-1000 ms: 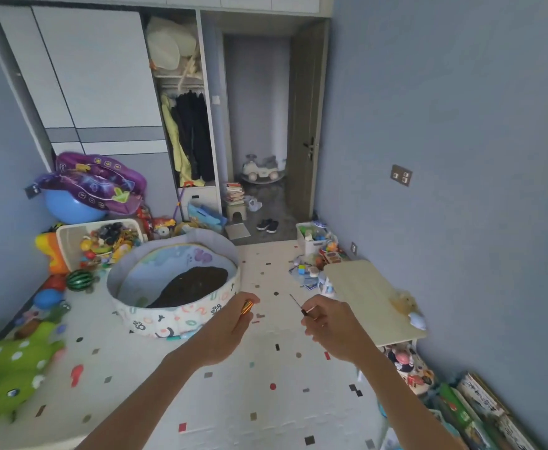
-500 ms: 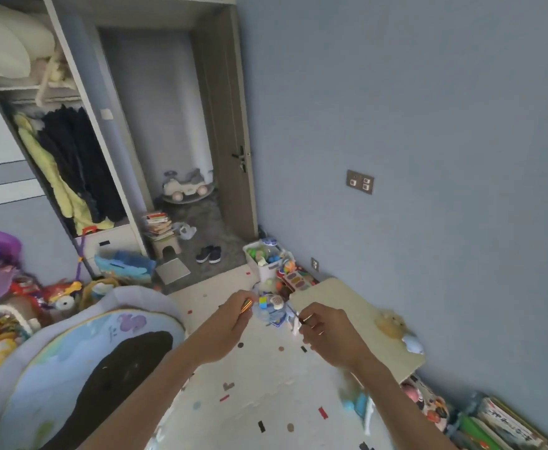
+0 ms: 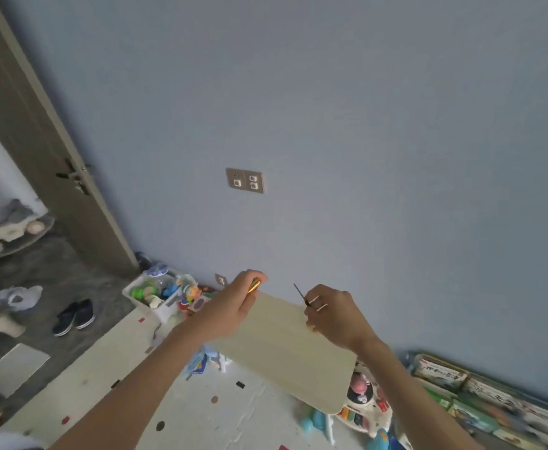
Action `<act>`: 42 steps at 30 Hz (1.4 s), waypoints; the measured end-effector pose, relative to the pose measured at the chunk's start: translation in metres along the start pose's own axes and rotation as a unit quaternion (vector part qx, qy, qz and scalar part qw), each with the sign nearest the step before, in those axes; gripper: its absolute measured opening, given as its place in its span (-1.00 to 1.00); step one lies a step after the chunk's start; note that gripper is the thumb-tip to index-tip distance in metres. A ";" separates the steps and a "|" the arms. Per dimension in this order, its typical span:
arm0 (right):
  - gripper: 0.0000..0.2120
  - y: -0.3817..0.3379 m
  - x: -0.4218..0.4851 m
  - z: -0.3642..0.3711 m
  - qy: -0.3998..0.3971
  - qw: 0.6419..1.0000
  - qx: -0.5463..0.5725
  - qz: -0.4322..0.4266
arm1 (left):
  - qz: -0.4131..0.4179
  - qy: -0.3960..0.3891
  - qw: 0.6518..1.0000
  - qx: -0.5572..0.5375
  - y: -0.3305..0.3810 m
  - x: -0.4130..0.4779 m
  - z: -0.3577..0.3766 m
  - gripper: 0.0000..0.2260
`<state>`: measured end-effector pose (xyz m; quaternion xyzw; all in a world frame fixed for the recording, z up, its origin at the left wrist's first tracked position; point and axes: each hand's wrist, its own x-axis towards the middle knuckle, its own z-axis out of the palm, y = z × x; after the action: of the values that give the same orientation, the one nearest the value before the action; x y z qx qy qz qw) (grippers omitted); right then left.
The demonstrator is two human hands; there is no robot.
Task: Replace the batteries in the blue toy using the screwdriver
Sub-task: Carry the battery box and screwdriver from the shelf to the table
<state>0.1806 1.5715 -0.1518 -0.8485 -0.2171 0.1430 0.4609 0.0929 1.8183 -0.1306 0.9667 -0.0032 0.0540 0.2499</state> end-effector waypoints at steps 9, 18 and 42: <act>-0.89 0.045 0.067 -0.034 0.146 0.983 -0.042 0.105 | 0.131 -0.116 0.984 -0.035 -0.022 0.167 0.048 -0.77; -0.87 0.076 0.136 -0.022 0.219 0.954 -0.084 0.189 | 0.202 -0.214 0.954 -0.062 -0.071 0.279 0.089 -0.75; -0.88 0.610 0.270 0.268 0.171 0.961 -0.150 0.158 | 0.247 -0.254 0.934 0.043 -0.396 0.306 0.638 -0.63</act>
<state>0.4395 1.6066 -0.8217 -0.9432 -0.0172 0.0321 0.3302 0.4759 1.8626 -0.8440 0.9266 -0.3032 -0.1336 0.1778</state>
